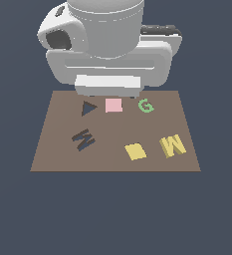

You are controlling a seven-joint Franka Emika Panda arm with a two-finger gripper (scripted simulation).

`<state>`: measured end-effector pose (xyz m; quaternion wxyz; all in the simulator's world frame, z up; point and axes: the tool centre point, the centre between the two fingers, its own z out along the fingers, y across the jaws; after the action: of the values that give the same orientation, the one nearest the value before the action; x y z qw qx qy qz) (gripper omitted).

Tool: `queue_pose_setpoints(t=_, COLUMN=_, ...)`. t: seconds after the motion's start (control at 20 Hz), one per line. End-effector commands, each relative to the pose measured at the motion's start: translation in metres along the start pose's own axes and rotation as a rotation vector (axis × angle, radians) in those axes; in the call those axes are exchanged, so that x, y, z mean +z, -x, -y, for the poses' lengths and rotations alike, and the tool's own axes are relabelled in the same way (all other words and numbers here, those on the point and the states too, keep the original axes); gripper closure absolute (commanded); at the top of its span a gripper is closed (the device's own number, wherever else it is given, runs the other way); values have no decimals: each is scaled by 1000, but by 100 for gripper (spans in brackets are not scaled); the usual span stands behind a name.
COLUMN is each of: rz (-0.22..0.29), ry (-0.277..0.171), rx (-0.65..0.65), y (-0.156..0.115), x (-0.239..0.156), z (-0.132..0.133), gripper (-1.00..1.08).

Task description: Insert a designated object into the corresponding slot on a board.

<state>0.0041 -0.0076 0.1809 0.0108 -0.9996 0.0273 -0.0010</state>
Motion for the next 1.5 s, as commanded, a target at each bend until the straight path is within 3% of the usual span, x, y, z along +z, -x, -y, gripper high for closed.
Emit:
queue_pose_setpoints(t=0.0, rz=0, ry=0, rx=0, y=0, x=0, z=0, gripper=-92)
queue_pose_setpoints(t=0.55, rz=1, ry=2, rx=-53, y=-14, x=23, z=30, gripper=-92)
queue_pose_setpoints(t=1.45, rz=4, ry=18, rx=-272, y=-58, x=119, z=158, gripper=-92)
